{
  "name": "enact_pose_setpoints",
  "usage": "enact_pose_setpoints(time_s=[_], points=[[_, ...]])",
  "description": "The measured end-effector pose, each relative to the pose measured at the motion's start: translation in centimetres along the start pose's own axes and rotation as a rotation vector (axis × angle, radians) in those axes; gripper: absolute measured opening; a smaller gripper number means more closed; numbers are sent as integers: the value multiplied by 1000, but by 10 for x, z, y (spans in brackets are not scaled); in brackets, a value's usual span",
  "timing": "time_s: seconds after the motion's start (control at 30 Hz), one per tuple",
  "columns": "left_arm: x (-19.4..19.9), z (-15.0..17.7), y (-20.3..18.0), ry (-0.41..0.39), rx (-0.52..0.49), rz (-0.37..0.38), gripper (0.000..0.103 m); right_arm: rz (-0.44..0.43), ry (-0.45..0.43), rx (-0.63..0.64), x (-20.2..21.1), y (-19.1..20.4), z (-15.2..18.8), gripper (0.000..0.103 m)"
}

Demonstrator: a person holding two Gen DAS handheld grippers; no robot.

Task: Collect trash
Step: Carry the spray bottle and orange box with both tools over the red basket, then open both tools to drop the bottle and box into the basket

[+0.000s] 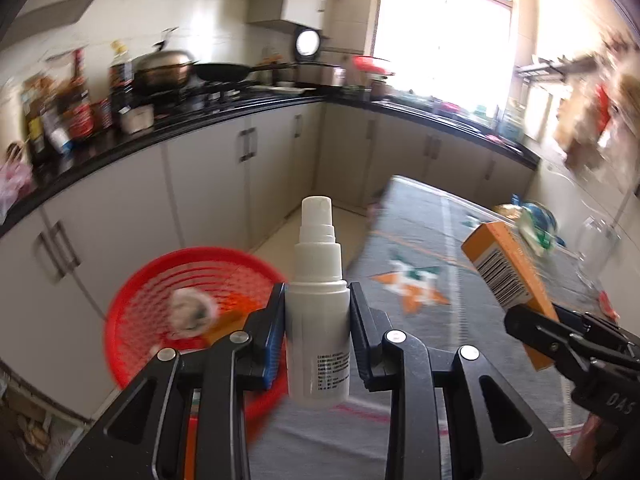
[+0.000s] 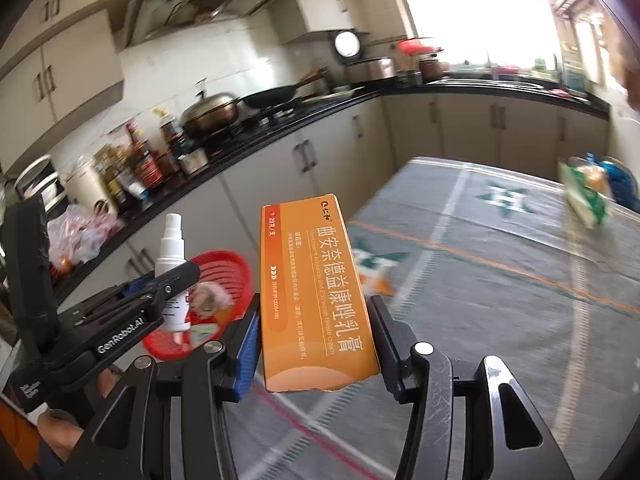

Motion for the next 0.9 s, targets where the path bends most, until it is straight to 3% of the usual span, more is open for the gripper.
enact_pose_setpoints(time_s=[0.2, 0.53, 0.6, 0.73, 0.83, 0.9], points=[[-31, 12, 76, 72, 97, -47, 29, -100, 83, 12, -60, 56, -7, 55], [-50, 27, 118, 108, 144, -81, 31, -217, 196, -61, -148, 98, -1, 59], [-46, 27, 119, 103, 146, -82, 45, -210, 208, -76, -155, 97, 3, 68], [-32, 25, 124, 66, 152, -106, 48, -199, 169, -86, -138, 91, 1, 70], [-10, 25, 128, 26, 174, -127, 62, -181, 120, -59, -107, 92, 0, 70], [9, 26, 129, -8, 171, -166, 78, -155, 89, -28, -88, 94, -1, 71]])
Point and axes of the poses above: each gripper's, at about its wrist camera, not at the fingertips, and x roughly against the way its jaws point, y to its left, z to its underside, the point moved 7 cm from there along -x, roughly the way its jaws point, and after that the axes turned 9 degrees about -z, right-handed, at the moved point
